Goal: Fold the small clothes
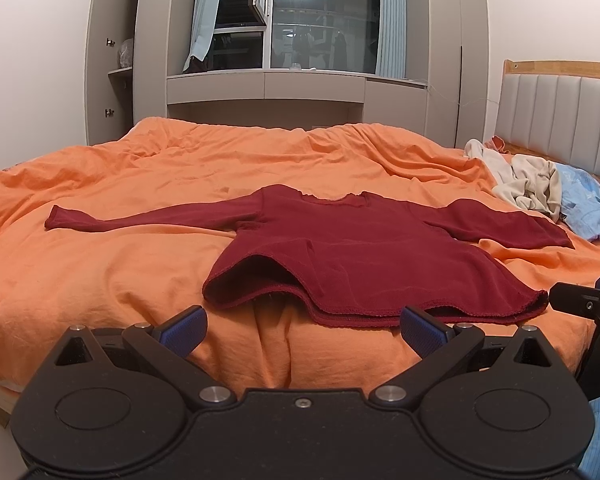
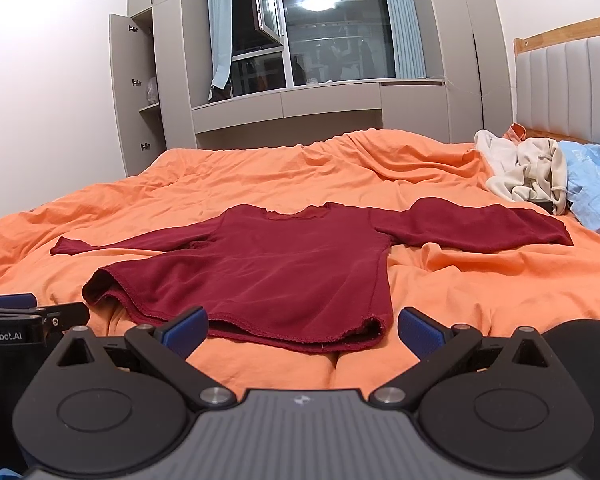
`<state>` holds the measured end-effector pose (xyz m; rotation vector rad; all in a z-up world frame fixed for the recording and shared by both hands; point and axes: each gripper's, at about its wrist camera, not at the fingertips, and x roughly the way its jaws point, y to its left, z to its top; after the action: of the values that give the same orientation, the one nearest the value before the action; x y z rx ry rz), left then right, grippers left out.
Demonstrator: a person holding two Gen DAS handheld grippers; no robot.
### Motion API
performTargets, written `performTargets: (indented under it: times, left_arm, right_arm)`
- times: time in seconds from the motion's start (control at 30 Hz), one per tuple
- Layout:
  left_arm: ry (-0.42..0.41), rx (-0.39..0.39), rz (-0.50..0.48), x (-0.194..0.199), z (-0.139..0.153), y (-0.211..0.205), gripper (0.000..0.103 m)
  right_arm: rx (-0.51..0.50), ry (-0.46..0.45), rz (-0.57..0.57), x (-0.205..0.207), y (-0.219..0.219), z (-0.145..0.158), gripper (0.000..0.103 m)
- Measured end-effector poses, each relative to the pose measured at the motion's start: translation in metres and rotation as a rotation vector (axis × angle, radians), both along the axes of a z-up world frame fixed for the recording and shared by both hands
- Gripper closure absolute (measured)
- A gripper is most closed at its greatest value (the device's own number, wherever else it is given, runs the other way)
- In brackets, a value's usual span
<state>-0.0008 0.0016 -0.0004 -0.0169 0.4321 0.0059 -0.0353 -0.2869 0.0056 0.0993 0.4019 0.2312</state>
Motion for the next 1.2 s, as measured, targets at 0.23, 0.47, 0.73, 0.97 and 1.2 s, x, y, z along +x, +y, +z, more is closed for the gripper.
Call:
performTargets:
  times: [0.23,0.47,0.73,0.97,1.2]
  left_arm:
    - [0.005,0.003,0.0,0.001,-0.002,0.0,0.001]
    - [0.025,0.01,0.002,0.013,-0.009,-0.004,0.001]
    - [0.045,0.018,-0.004,0.023,-0.01,-0.007,0.001]
    - [0.077,0.032,-0.009,0.037,-0.012,-0.012,0.001]
    - [0.092,0.042,-0.021,0.053,-0.011,-0.019,0.001]
  right_arm:
    - [0.004,0.006,0.001,0.002,-0.001,-0.003,0.0]
    - [0.008,0.017,0.004,0.009,-0.001,-0.006,0.0]
    - [0.022,0.043,0.009,0.021,-0.002,-0.014,0.0]
    - [0.036,0.065,0.009,0.035,-0.006,-0.02,0.0]
    - [0.045,0.073,0.01,0.052,-0.011,-0.023,0.0]
